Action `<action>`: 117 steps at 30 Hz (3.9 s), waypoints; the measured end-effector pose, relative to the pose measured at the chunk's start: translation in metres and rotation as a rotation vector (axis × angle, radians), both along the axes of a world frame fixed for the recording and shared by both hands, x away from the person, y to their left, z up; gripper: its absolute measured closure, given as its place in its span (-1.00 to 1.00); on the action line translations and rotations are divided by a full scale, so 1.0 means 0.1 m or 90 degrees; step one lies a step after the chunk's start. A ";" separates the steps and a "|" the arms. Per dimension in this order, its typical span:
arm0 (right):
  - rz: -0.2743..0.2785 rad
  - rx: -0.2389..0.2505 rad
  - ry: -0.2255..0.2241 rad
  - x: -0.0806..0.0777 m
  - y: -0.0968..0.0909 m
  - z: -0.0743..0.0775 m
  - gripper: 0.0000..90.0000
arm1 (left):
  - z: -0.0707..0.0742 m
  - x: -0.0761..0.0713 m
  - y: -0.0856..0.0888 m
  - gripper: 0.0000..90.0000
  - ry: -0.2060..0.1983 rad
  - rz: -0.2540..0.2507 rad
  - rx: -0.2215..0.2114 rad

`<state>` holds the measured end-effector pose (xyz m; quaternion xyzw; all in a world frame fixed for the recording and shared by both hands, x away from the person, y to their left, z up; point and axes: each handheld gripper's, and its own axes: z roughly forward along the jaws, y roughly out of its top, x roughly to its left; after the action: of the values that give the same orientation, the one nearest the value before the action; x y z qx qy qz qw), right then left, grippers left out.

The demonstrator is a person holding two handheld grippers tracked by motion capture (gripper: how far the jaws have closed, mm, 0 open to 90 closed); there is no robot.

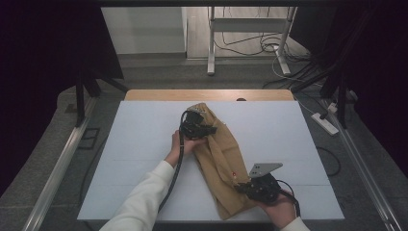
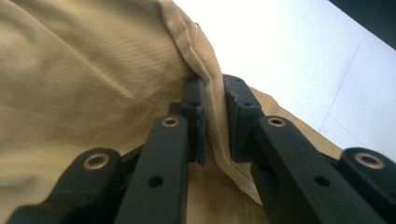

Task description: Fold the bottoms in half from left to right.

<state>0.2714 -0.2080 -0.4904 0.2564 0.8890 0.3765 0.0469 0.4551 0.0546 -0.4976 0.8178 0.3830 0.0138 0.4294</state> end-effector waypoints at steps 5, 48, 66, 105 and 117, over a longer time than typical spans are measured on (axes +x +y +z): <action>0.002 -0.002 0.002 -0.02 0.00 0.00 0.92 | -0.04 0.01 -0.05 0.72 0.006 -0.001 0.003; -0.086 0.017 -0.054 0.29 -0.18 0.01 -0.16 | 0.13 -0.78 0.59 -0.29 -0.048 0.014 0.059; -0.047 0.011 -0.076 0.24 0.06 0.07 -0.16 | 0.05 -0.98 0.80 -0.33 -0.044 0.019 0.051; 0.042 -0.153 -0.074 0.25 0.93 -0.31 -0.35 | 0.02 -0.99 0.86 -0.36 -0.045 0.026 0.065; 0.021 -0.153 -0.045 0.29 0.88 -0.28 0.09 | 0.03 -1.00 0.88 -0.36 -0.047 0.028 0.064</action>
<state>0.3004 -0.1198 -0.5182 0.2211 0.9294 0.2770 0.1026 0.3555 0.1424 -0.4951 0.8285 0.3837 0.0725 0.4013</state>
